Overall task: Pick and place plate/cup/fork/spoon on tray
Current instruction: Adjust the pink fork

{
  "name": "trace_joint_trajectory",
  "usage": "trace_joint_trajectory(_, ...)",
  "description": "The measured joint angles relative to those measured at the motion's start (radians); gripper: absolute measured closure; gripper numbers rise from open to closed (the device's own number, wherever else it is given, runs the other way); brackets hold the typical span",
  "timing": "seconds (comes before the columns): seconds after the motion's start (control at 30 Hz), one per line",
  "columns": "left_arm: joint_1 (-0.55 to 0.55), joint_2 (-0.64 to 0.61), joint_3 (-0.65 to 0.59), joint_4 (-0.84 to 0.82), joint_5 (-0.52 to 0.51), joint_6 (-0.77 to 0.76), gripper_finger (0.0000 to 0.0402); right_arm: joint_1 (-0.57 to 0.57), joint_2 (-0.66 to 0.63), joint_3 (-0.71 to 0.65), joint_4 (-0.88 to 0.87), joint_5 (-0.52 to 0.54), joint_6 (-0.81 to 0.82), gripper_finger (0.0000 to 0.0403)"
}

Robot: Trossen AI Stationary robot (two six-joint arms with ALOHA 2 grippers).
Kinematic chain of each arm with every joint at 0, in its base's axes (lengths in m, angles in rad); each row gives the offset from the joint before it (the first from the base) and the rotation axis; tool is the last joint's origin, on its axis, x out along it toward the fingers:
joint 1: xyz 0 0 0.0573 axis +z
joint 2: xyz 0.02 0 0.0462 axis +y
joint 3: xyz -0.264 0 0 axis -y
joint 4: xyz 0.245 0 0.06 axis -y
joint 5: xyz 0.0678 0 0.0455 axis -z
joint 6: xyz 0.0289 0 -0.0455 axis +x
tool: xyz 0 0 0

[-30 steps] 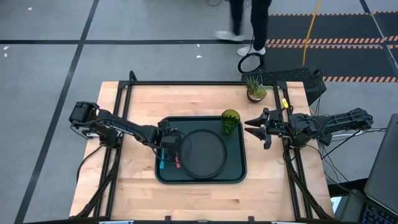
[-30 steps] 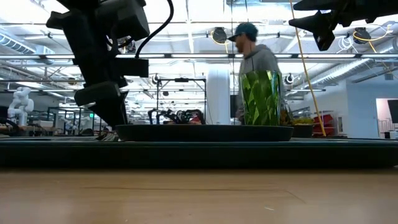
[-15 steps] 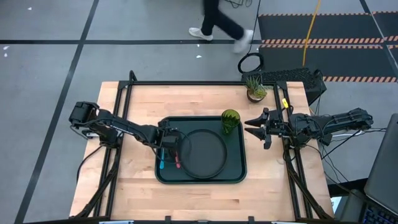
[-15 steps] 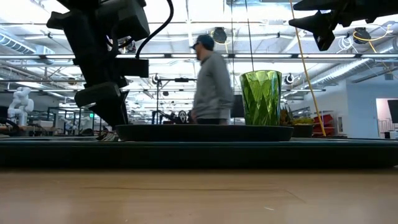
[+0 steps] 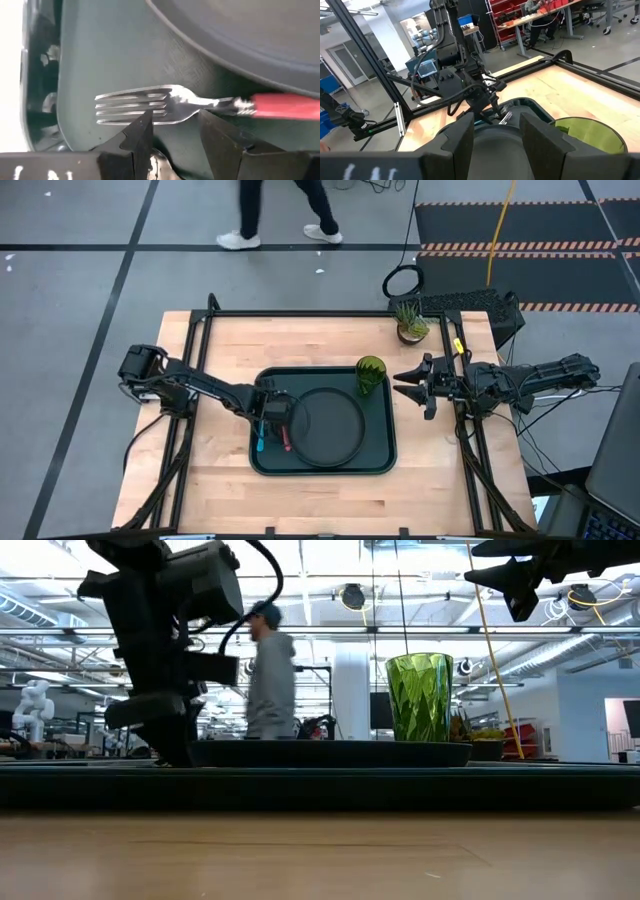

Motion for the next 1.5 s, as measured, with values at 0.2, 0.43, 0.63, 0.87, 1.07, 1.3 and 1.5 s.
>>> trace_joint_trajectory(0.2,0.0,0.018,0.0,0.005,-0.005,0.019,0.0241,0.0,0.0,0.0,0.0,0.0,-0.001,0.0252)
trace_joint_trajectory(0.43,0.0,0.018,0.0,0.005,-0.004,0.053,0.0241,0.0,0.0,0.0,0.0,0.0,-0.001,0.0252)
trace_joint_trajectory(0.63,0.0,0.018,0.0,0.005,-0.003,0.08,0.0241,0.0,0.0,0.0,0.0,0.0,-0.001,0.0252)
trace_joint_trajectory(0.87,0.0,-0.013,0.001,-0.018,0.006,0.08,0.0241,0.0,0.0,0.0,0.0,0.0,-0.001,0.0252)
trace_joint_trajectory(1.07,0.0,-0.027,0.003,-0.052,0.003,0.119,0.0241,0.0,0.0,0.0,0.0,0.0,-0.001,0.0252)
trace_joint_trajectory(1.3,0.011,-0.028,0.003,-0.062,0.004,0.169,0.0241,0.0,0.0,0.0,0.0,0.0,0.001,0.0252)
trace_joint_trajectory(1.5,0.043,-0.028,-0.006,-0.081,0.027,0.235,0.0241,0.0,0.0,0.0,0.0,0.0,0.006,0.0252)
